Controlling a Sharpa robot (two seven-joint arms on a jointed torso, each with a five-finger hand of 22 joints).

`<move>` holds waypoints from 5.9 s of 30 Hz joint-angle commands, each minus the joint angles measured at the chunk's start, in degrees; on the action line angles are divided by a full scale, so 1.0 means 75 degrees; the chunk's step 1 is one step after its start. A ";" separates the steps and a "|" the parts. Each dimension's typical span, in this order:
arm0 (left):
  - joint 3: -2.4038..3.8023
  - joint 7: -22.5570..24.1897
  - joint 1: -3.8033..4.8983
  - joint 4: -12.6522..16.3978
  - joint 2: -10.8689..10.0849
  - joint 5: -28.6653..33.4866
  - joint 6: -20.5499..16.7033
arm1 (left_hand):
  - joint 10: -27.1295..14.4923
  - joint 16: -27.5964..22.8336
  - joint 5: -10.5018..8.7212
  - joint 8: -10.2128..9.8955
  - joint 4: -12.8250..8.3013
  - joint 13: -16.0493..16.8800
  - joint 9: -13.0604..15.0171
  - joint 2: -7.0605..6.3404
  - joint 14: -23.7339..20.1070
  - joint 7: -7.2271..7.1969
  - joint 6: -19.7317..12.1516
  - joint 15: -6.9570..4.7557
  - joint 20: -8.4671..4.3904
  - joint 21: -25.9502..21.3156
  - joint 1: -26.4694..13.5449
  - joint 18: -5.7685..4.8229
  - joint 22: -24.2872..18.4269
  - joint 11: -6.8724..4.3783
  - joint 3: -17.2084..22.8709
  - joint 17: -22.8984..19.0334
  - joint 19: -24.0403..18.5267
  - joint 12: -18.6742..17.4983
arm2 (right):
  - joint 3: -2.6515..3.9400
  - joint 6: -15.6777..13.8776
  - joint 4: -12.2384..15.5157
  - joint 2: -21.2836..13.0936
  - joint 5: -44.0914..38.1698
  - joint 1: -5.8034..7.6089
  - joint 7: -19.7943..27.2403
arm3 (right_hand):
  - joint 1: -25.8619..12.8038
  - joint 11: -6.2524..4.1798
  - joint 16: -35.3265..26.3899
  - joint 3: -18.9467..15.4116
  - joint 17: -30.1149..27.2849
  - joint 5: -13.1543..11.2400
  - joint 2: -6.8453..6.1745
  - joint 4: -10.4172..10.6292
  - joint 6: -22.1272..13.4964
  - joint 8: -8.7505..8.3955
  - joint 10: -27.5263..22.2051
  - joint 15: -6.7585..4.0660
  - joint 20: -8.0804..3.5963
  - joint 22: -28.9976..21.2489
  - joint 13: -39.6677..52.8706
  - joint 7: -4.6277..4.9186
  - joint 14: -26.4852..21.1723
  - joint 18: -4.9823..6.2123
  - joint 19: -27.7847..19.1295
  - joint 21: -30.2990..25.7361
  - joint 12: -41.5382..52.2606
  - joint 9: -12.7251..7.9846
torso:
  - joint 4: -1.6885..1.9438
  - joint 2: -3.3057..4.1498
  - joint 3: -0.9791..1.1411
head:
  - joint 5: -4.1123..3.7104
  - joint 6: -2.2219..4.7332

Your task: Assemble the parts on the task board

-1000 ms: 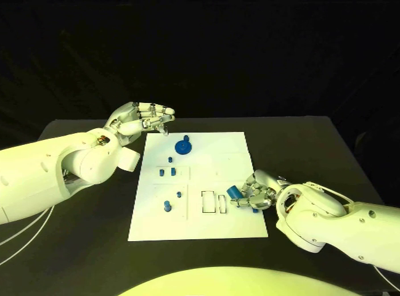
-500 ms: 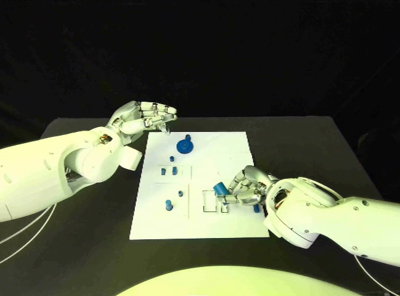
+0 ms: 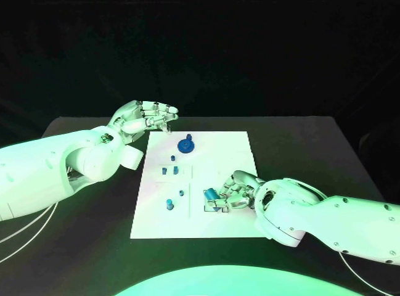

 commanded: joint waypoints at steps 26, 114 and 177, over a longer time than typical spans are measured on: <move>0.0004 0.0004 0.0004 0.0039 -0.0035 0.0039 0.0099 | -0.0071 -0.0010 0.0003 0.0032 0.0056 -0.0010 -0.0005 0.0085 -0.0026 -0.0020 -0.0033 0.0041 0.0008 -0.0045 0.0012 0.0105 -0.0012 0.0004 0.0003 -0.0002 0.0064 0.0051 | -0.0017 0.0474 -0.0187 0.0141 -0.0893 -0.0017 -0.0233 | -0.2204 0.0020 0.0041 -0.0771 0.2008 -0.1722 -0.0612 0.0054 0.0000 0.0331 0.0724 -0.0018 0.0003 0.2010 0.1904 -0.0038 0.0797 -0.0050 0.0799 0.0034 -0.0109 0.0148 | -0.0014 0.0005 0.0011 | -0.0013 0.0023; -0.0020 0.0049 -0.0012 0.0054 -0.0104 0.0037 -0.0016 | -0.0081 -0.0005 0.0001 0.0043 0.0071 -0.0015 -0.0007 0.0129 -0.0028 -0.0021 -0.0045 0.0039 0.0003 -0.0066 0.0063 0.0105 -0.0026 0.0003 0.0026 -0.0002 0.0094 0.0077 | -0.0022 -0.0886 0.0753 -0.2559 -0.1919 -0.0388 0.1578 | 0.0480 0.0087 0.0041 0.0565 0.2008 -0.1105 -0.0615 -0.0061 -0.0199 0.0195 0.0682 0.0037 0.0053 0.2010 0.1872 0.0046 0.0797 -0.0050 0.0799 0.0034 -0.0219 -0.0124 | -0.0024 -0.0003 0.0019 | -0.0086 0.0024; -0.0025 -0.0016 -0.0033 0.0058 -0.0149 0.0035 0.0065 | -0.0086 -0.0001 0.0000 0.0059 0.0128 -0.0020 -0.0006 0.0151 -0.0029 -0.0020 -0.0040 0.0044 0.0004 -0.0085 0.0029 0.0102 -0.0037 0.0005 0.0016 -0.0002 0.0107 0.0094 | 0.0016 -0.1003 0.0508 -0.1518 -0.1584 -0.0671 0.0008 | 0.0208 -0.0027 0.0041 0.4816 0.2008 0.0360 -0.1205 -0.1443 -0.0116 0.0566 0.0741 -0.0057 -0.0027 0.2010 0.1938 -0.0070 0.0797 -0.0050 0.0799 0.0034 -0.0114 0.0193 | -0.0006 0.0002 0.0004 | -0.0038 -0.0049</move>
